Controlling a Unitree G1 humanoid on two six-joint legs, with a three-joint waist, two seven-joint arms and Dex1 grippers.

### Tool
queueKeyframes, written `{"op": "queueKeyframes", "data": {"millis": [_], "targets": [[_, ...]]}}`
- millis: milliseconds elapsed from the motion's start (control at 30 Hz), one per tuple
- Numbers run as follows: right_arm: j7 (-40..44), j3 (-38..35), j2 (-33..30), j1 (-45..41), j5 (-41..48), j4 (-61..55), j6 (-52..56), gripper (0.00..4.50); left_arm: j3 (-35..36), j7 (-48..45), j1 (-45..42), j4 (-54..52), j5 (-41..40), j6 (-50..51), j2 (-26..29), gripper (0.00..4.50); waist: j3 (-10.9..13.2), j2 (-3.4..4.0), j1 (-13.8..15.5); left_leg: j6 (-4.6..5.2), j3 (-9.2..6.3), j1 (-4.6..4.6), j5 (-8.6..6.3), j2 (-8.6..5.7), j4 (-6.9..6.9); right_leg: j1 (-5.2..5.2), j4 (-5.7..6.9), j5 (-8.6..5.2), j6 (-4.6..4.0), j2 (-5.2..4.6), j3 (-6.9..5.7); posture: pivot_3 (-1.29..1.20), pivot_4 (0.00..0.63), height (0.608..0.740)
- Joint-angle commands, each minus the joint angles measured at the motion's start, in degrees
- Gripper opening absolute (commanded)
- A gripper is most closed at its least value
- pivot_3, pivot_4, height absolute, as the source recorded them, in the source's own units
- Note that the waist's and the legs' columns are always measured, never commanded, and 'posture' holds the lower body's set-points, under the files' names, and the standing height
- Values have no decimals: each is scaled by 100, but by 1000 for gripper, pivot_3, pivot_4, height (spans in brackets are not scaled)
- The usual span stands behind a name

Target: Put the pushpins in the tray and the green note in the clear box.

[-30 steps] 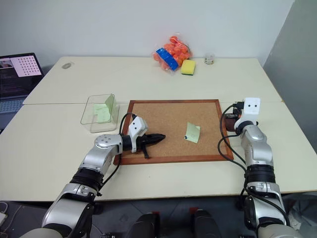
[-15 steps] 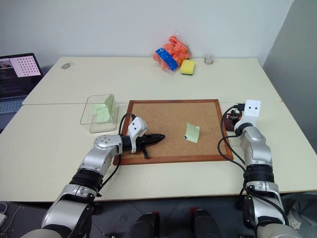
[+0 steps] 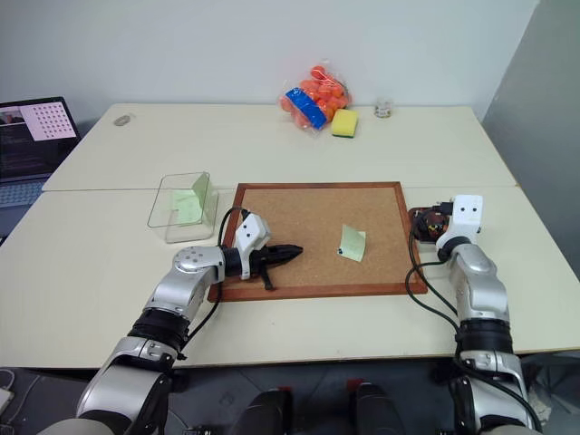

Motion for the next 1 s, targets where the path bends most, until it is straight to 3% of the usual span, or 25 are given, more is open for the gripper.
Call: {"op": "queueKeyframes", "data": {"millis": [33, 167, 333, 667, 1000], "targets": [[944, 377, -288, 555, 223, -1064, -84, 4489, -151, -10, 161, 161, 203, 137, 6, 0, 0, 0, 0, 0, -2, -2, 0, 1, 0, 0, -1, 0, 0, 1, -1, 0, 150, 740], [1836, 776, -589, 1409, 486, -1905, -6, 4489, -145, -5, 149, 183, 208, 120, 10, 0, -1, 0, 3, 0, -2, -2, 0, 0, 1, 1, -5, -1, 1, 1, -2, 0, 150, 740], [2233, 1058, -473, 1594, 870, -2363, 259, 4489, -139, -6, 114, 222, 216, 109, 5, 0, 0, -1, -3, 0, 1, 1, 0, 0, 3, 2, -6, 3, 8, 0, 1, 0, 150, 740], [2435, 1799, 19, 826, 874, -2015, 629, 4489, -123, 3, 51, 305, 229, 81, 9, 0, 0, -1, 7, 0, -4, 0, 0, 1, 4, 2, -8, 4, 8, 1, -5, 0, 150, 740], [2379, 2095, 310, 120, 214, -620, -44, 4489, -105, 56, 127, 215, 214, 111, 6, 0, 0, -3, 5, 0, -5, -2, 0, 0, 3, 1, -9, 4, 8, 1, -6, 0, 150, 740]]}}
